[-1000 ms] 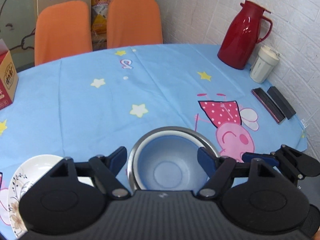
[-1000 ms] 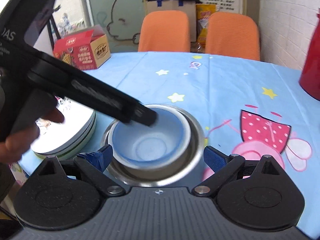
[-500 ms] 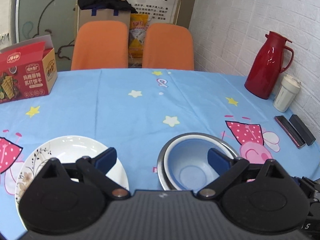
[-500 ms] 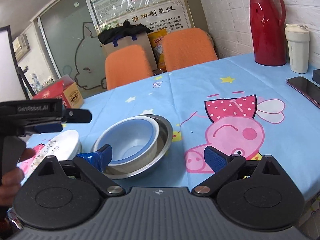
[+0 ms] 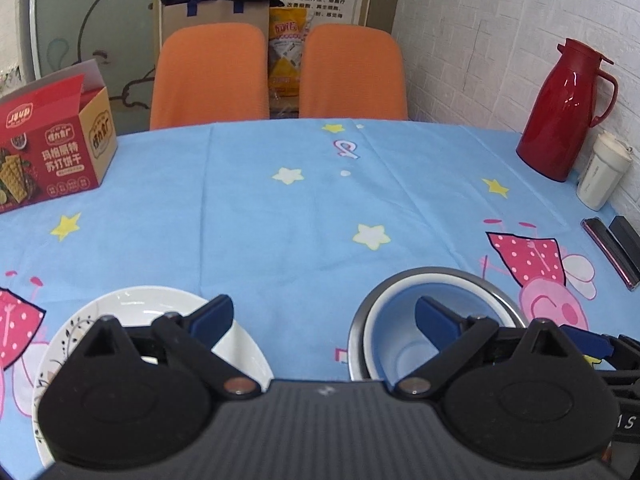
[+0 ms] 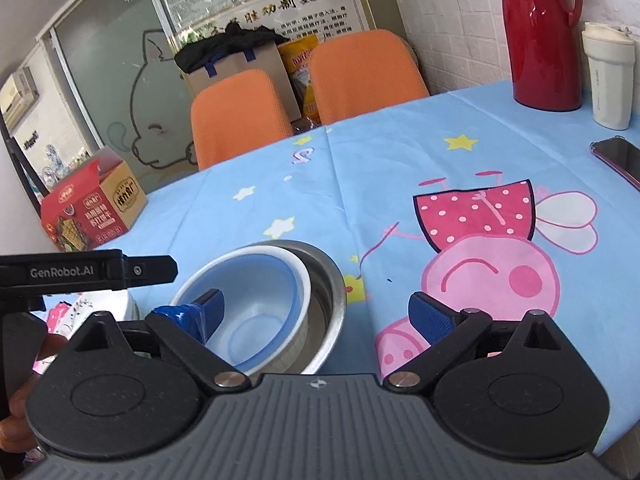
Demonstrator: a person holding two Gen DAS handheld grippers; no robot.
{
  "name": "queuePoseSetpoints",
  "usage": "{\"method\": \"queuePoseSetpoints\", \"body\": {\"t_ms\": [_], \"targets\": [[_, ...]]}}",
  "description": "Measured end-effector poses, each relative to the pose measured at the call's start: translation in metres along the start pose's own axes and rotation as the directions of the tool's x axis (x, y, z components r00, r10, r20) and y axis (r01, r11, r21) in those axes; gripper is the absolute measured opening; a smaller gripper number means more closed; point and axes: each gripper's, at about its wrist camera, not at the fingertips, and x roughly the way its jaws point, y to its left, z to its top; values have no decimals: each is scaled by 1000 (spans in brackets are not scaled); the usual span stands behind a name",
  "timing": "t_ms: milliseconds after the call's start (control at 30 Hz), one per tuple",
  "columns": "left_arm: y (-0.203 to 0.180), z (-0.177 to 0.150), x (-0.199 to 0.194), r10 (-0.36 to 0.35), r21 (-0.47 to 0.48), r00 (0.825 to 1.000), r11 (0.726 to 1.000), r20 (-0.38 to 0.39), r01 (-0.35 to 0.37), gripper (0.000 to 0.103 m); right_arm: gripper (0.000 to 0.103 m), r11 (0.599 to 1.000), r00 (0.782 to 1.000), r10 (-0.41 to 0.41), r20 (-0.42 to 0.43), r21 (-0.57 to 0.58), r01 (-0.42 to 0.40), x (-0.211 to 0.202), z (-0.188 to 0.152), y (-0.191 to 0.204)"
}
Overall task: Organize plates and bowls
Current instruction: 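Move the left gripper to the steel bowl rim and close on it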
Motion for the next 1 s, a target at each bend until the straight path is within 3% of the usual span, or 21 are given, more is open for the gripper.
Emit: {"method": "queuePoseSetpoints", "body": {"t_ms": [200, 367, 500, 800, 1000], "targets": [[-3, 15, 15, -88, 61, 994, 994, -66, 92, 96, 86, 1000, 999, -15, -44, -6, 15, 13, -3, 0], [-5, 27, 29, -173, 76, 974, 980, -147, 185, 96, 86, 1000, 999, -12, -45, 0, 12, 14, -1, -3], [-6, 29, 39, -230, 83, 947, 964, -225, 254, 96, 86, 1000, 998, -13, -61, -4, 13, 15, -1, -1], [-15, 33, 59, -250, 165, 903, 932, -349, 322, 96, 87, 999, 990, -35, -137, -41, 29, 30, -7, 12], [-14, 27, 62, -249, 166, 896, 931, -368, 326, 96, 89, 994, 989, -64, -132, -98, 51, 32, -11, 19]]}}
